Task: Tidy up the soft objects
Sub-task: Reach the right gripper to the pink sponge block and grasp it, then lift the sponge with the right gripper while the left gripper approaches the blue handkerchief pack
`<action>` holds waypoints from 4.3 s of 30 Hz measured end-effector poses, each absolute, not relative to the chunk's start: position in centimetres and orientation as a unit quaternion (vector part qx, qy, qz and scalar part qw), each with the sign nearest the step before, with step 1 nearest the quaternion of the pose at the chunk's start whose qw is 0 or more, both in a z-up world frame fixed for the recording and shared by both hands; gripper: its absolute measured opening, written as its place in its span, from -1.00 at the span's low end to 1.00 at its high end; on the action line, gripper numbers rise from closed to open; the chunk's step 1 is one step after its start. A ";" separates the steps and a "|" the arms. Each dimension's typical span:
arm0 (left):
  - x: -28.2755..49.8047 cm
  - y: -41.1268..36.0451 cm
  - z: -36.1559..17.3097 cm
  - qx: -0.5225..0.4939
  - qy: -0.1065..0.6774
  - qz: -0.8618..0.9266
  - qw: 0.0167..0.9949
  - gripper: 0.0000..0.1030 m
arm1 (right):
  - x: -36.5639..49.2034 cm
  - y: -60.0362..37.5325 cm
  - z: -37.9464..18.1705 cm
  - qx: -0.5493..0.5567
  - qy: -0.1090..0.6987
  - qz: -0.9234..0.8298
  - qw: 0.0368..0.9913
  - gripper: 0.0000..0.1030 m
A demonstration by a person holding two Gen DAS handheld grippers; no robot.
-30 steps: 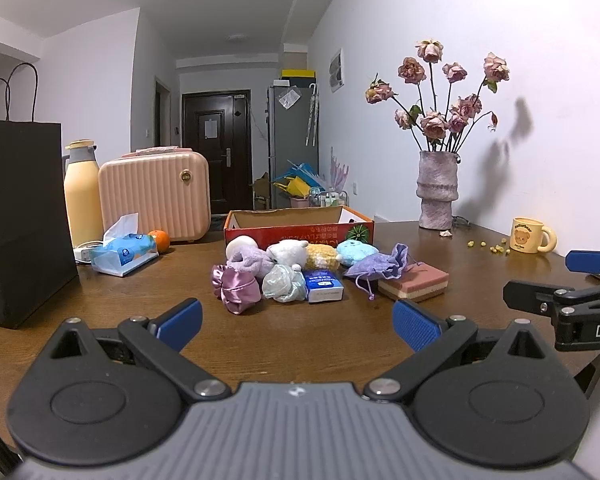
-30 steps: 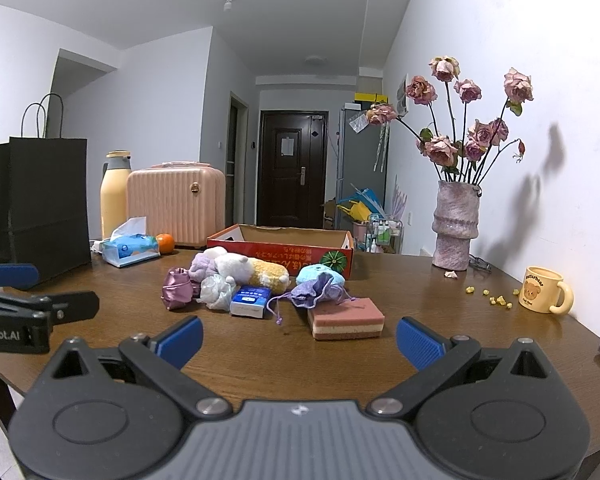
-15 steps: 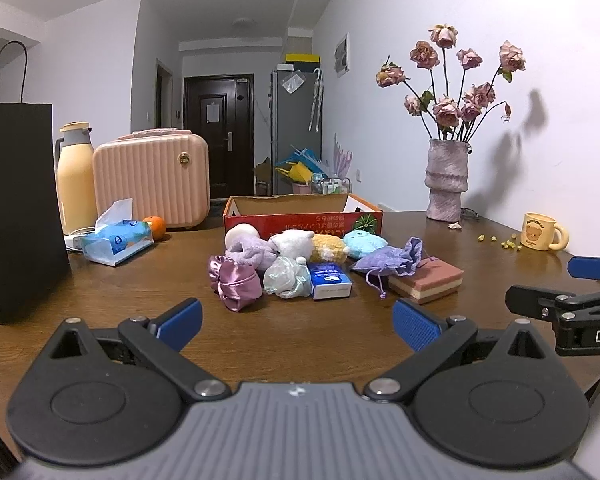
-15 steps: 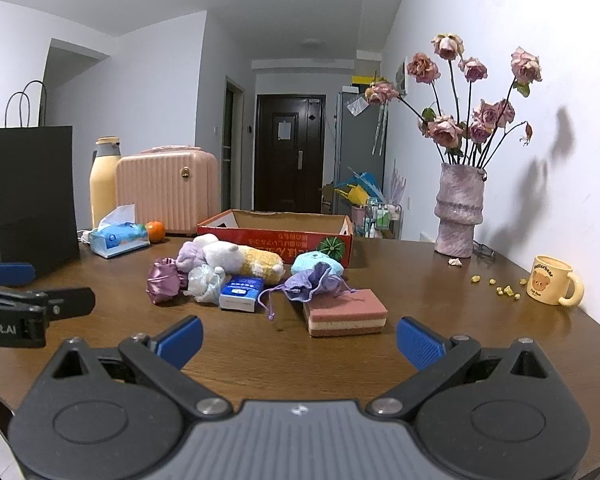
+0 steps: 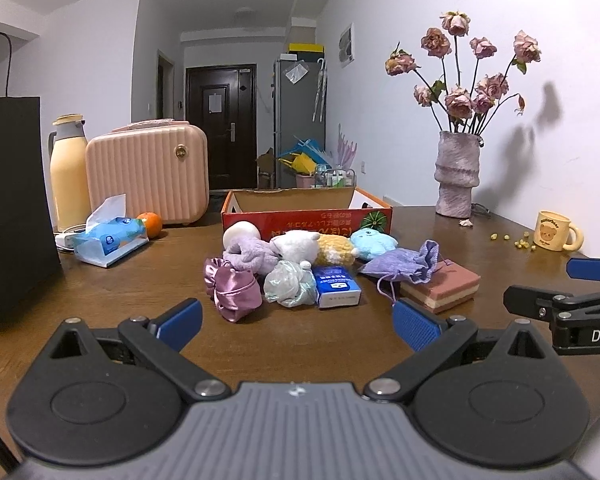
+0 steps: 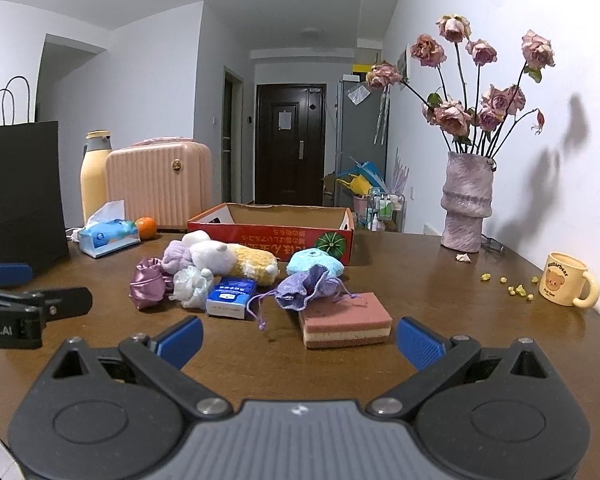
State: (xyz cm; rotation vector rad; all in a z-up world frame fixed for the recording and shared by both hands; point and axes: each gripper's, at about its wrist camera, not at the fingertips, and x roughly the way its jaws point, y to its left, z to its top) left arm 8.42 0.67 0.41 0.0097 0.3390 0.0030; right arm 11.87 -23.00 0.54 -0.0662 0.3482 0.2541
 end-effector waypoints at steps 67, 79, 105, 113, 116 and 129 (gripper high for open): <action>25.2 -1.5 -3.2 0.002 0.269 0.006 0.963 1.00 | 32.0 -23.1 -6.7 -0.084 0.317 0.136 0.935 0.90; 24.3 -1.5 -3.3 0.002 0.264 0.015 0.964 1.00 | 29.7 -25.6 -4.6 -0.041 0.250 0.099 0.962 0.89; 22.8 -4.0 -3.2 0.022 0.267 -0.003 0.964 1.00 | 26.4 -29.6 -3.1 0.030 0.174 0.080 0.981 0.89; 24.5 -5.1 -3.2 0.033 0.276 -0.009 0.961 1.00 | 26.7 -30.9 -3.2 0.034 0.178 0.068 0.981 0.89; 25.3 -5.4 -3.1 0.036 0.274 -0.016 0.961 0.93 | 26.9 -31.4 -3.2 0.036 0.181 0.062 0.981 0.89; 28.4 -6.6 -3.4 0.041 0.277 -0.053 0.959 0.50 | 27.5 -32.2 -3.5 0.043 0.195 0.054 0.978 0.90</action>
